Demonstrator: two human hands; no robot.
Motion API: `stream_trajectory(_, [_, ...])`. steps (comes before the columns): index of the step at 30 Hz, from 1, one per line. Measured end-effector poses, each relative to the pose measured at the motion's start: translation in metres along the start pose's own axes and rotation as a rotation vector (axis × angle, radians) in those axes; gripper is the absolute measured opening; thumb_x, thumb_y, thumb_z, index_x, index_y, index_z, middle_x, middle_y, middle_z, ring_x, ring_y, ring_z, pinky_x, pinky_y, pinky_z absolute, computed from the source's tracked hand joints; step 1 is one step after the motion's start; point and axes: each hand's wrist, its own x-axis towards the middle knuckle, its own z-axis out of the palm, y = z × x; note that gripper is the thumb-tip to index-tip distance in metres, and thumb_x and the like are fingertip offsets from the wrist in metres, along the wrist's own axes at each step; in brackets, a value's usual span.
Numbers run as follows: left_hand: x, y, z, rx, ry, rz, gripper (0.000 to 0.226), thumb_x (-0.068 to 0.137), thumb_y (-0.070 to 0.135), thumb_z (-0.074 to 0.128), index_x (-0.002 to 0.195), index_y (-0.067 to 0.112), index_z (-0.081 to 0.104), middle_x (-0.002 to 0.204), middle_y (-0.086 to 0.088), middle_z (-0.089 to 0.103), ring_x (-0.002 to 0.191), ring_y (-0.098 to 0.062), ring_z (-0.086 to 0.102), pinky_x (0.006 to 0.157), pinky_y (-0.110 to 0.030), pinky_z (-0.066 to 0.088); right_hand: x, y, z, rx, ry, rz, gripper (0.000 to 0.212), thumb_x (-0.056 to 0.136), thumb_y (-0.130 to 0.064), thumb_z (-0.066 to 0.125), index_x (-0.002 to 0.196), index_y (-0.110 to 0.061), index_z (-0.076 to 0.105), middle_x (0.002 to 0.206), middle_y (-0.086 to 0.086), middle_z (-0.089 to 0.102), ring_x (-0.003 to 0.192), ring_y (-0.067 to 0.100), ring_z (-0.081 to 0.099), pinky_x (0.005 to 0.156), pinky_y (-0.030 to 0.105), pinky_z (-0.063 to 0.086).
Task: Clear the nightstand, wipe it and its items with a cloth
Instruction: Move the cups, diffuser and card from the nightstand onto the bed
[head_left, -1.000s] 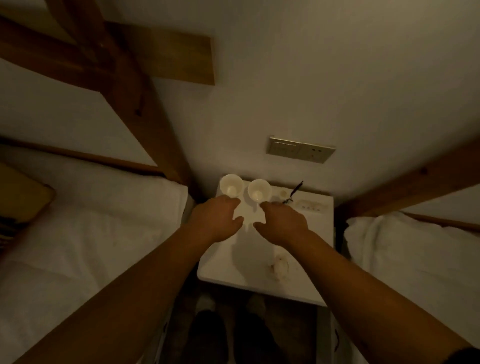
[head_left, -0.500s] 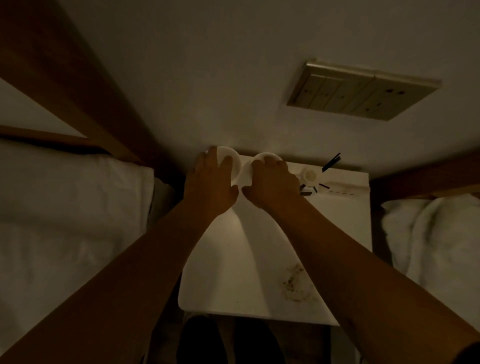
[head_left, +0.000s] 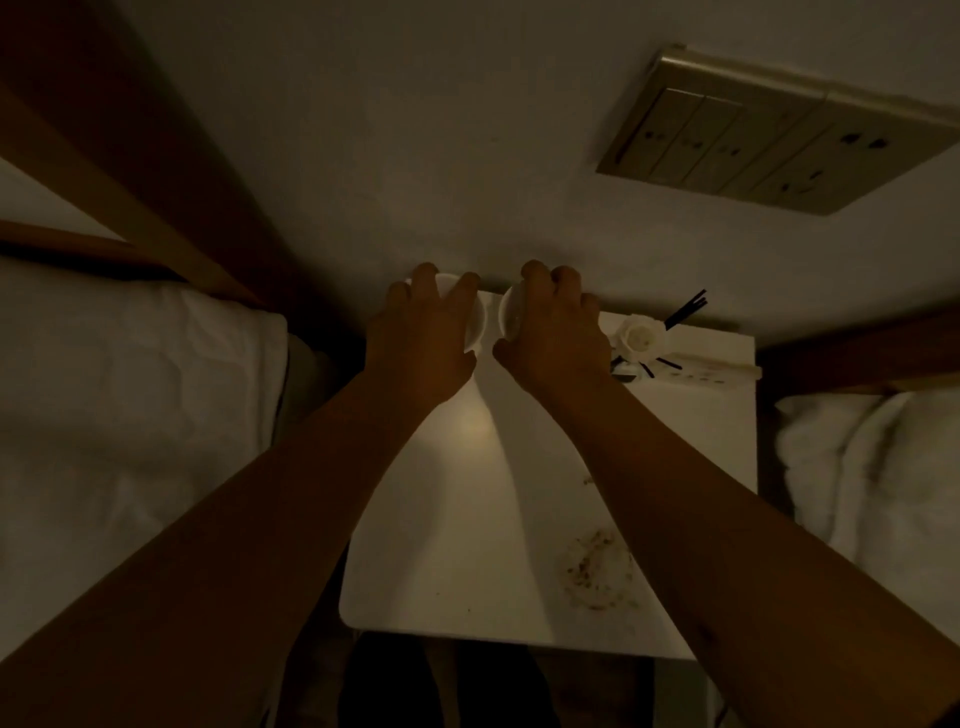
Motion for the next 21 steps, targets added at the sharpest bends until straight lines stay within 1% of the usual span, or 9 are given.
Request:
stream_trajectory(2, [-0.006,-0.001,0.0,-0.02,0.0,-0.003,0.078,0.08,0.035,0.073,0.145,0.031,0.03,0.149,-0.012,0.026,0.13,-0.035,0.033,0.096,-0.047,0.046,-0.002,0.0,-0.002,-0.028,-0.044,-0.02,0.086,0.069,-0.039,0.079,0.138,-0.031,0.028,0.138,0.01,0.029,0.12,0.038,0.037,0.069,0.042,0.042])
stream_trajectory(5, [-0.017,-0.009,-0.003,-0.059,-0.019,-0.041,0.078,0.079,0.032,0.074,0.144,0.03,0.031,0.149,-0.009,0.024,0.131,-0.035,0.032,0.096,-0.046,0.046,-0.012,-0.004,-0.006,-0.084,-0.093,-0.056,0.081,0.067,-0.042,0.08,0.134,-0.032,0.036,0.136,0.008,0.029,0.121,0.037,0.036,0.072,0.042,0.045])
stream_trajectory(7, [-0.027,-0.016,-0.006,-0.092,-0.03,-0.094,0.077,0.079,0.03,0.074,0.142,0.029,0.032,0.148,-0.008,0.026,0.129,-0.036,0.033,0.092,-0.046,0.046,-0.02,-0.012,-0.009,-0.099,-0.108,-0.087,0.08,0.066,-0.042,0.081,0.132,-0.032,0.038,0.135,0.007,0.03,0.12,0.035,0.036,0.071,0.041,0.045])
stream_trajectory(10, [-0.05,-0.035,-0.013,-0.093,-0.003,-0.185,0.072,0.078,0.031,0.073,0.139,0.03,0.034,0.144,-0.007,0.029,0.122,-0.036,0.038,0.082,-0.042,0.044,-0.035,-0.034,-0.011,-0.135,-0.112,-0.19,0.076,0.066,-0.041,0.08,0.128,-0.032,0.039,0.134,0.008,0.031,0.117,0.034,0.038,0.069,0.041,0.045])
stream_trajectory(12, [-0.073,-0.054,-0.019,-0.117,0.031,-0.27,0.07,0.076,0.031,0.073,0.135,0.031,0.036,0.142,-0.006,0.03,0.118,-0.034,0.039,0.076,-0.039,0.042,-0.048,-0.058,-0.009,-0.162,-0.128,-0.289,0.073,0.066,-0.041,0.079,0.127,-0.031,0.039,0.131,0.007,0.033,0.114,0.033,0.04,0.065,0.038,0.042])
stream_trajectory(14, [-0.097,-0.072,-0.026,-0.182,0.054,-0.371,0.072,0.074,0.032,0.075,0.134,0.031,0.036,0.14,-0.005,0.031,0.117,-0.034,0.039,0.076,-0.041,0.043,-0.06,-0.084,-0.004,-0.179,-0.158,-0.377,0.07,0.068,-0.04,0.078,0.126,-0.029,0.041,0.128,0.007,0.034,0.111,0.032,0.04,0.063,0.035,0.04])
stream_trajectory(16, [-0.126,-0.092,-0.032,-0.237,0.089,-0.447,0.075,0.071,0.032,0.076,0.134,0.031,0.036,0.135,-0.005,0.035,0.113,-0.034,0.041,0.075,-0.043,0.045,-0.075,-0.112,0.002,-0.176,-0.193,-0.443,0.068,0.068,-0.038,0.078,0.125,-0.028,0.042,0.127,0.007,0.035,0.11,0.032,0.04,0.063,0.035,0.041])
stream_trajectory(18, [-0.16,-0.114,-0.036,-0.245,0.124,-0.514,0.075,0.071,0.034,0.076,0.133,0.032,0.035,0.132,-0.005,0.035,0.111,-0.033,0.042,0.071,-0.039,0.041,-0.094,-0.144,0.011,-0.172,-0.227,-0.528,0.068,0.068,-0.036,0.079,0.124,-0.028,0.042,0.127,0.006,0.035,0.112,0.033,0.041,0.065,0.037,0.044])
stream_trajectory(21, [-0.216,-0.145,-0.04,-0.262,0.18,-0.627,0.075,0.071,0.034,0.076,0.132,0.033,0.033,0.131,-0.003,0.034,0.112,-0.033,0.042,0.071,-0.039,0.04,-0.126,-0.189,0.025,-0.218,-0.267,-0.669,0.072,0.069,-0.038,0.078,0.13,-0.031,0.039,0.13,0.006,0.033,0.115,0.034,0.041,0.071,0.041,0.048])
